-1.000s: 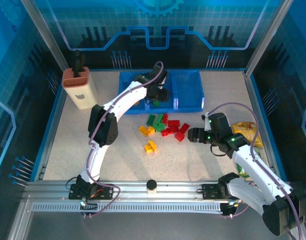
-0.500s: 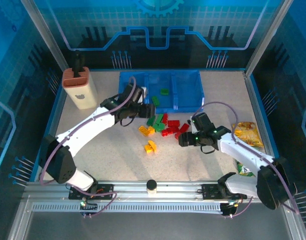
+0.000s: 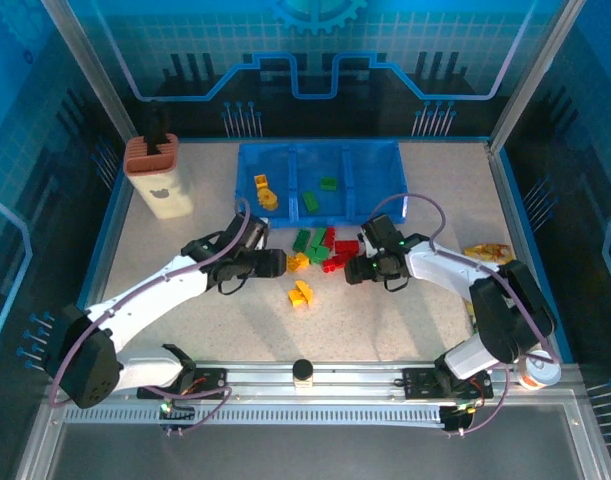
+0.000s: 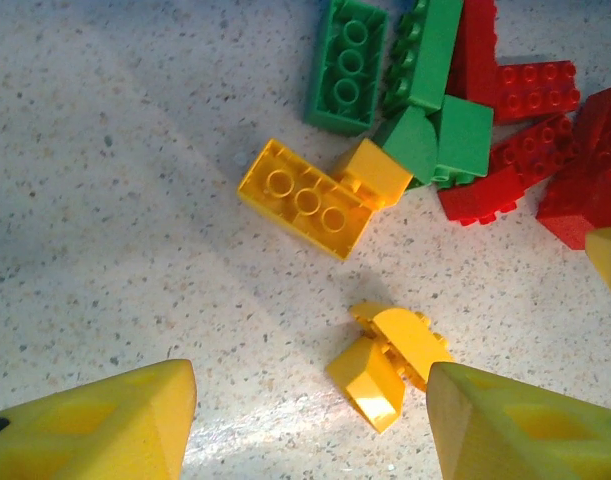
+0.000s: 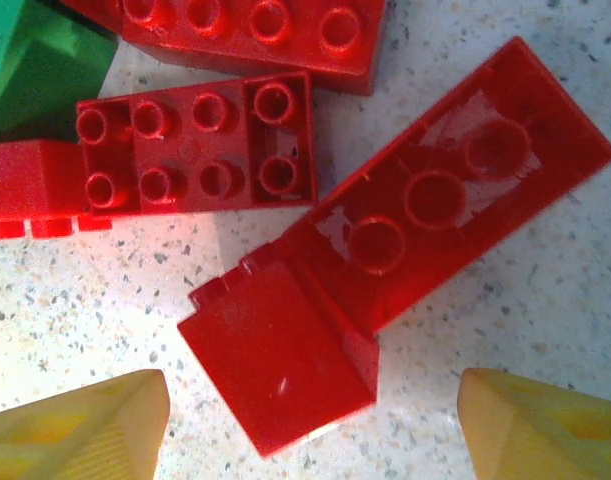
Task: Sort the legos into containers by color
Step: Pick up the lego from the center of the table.
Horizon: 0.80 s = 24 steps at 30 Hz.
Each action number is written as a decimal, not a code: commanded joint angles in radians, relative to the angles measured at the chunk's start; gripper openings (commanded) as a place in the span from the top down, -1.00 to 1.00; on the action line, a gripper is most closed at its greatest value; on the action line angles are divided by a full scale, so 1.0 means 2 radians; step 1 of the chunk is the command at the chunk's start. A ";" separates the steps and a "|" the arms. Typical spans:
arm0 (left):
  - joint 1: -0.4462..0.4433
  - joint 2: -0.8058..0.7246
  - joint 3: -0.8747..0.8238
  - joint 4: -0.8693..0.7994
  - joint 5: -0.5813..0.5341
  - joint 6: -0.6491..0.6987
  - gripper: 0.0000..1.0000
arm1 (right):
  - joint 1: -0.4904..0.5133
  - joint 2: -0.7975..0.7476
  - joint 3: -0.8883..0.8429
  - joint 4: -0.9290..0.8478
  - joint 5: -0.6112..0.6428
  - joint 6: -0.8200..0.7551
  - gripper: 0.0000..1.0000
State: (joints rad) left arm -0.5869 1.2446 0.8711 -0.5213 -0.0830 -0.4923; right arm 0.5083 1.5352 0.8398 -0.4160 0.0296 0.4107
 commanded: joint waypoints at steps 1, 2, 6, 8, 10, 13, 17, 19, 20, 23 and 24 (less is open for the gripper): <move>-0.004 -0.028 -0.018 0.002 -0.017 -0.017 -0.27 | 0.013 0.025 0.017 0.006 0.010 -0.010 -0.51; -0.003 -0.036 -0.024 0.000 -0.019 -0.019 -0.27 | 0.015 0.031 0.017 0.006 0.013 -0.010 -0.49; -0.003 -0.065 -0.046 0.001 -0.026 -0.026 -0.28 | 0.026 0.053 0.038 0.006 0.025 -0.006 -0.31; -0.003 -0.074 -0.054 0.001 -0.028 -0.028 -0.27 | 0.035 0.059 0.039 0.003 0.032 -0.003 -0.17; -0.004 -0.078 -0.059 0.000 -0.031 -0.029 -0.27 | 0.044 0.059 0.040 0.000 0.044 0.000 -0.03; -0.004 -0.082 -0.064 0.001 -0.036 -0.029 -0.27 | 0.058 0.053 0.040 -0.013 0.061 0.007 0.19; -0.003 -0.091 -0.070 0.000 -0.042 -0.032 -0.27 | 0.073 0.018 0.038 -0.038 0.078 0.016 0.33; -0.003 -0.097 -0.073 0.001 -0.044 -0.032 -0.27 | 0.076 -0.011 0.038 -0.053 0.087 0.019 0.35; -0.003 -0.100 -0.075 0.002 -0.043 -0.031 -0.27 | 0.075 -0.029 0.039 -0.059 0.093 0.019 0.36; -0.004 -0.104 -0.081 0.006 -0.039 -0.031 -0.27 | 0.065 -0.071 0.054 -0.073 0.110 0.006 0.36; -0.005 -0.103 -0.082 0.006 -0.036 -0.032 -0.27 | 0.055 -0.080 0.064 -0.076 0.110 -0.001 0.36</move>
State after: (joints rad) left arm -0.5880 1.0538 0.7231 -0.5171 -0.1459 -0.5453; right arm 0.6468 1.4441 0.9096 -0.5186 0.1989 0.4259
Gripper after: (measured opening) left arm 0.636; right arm 0.338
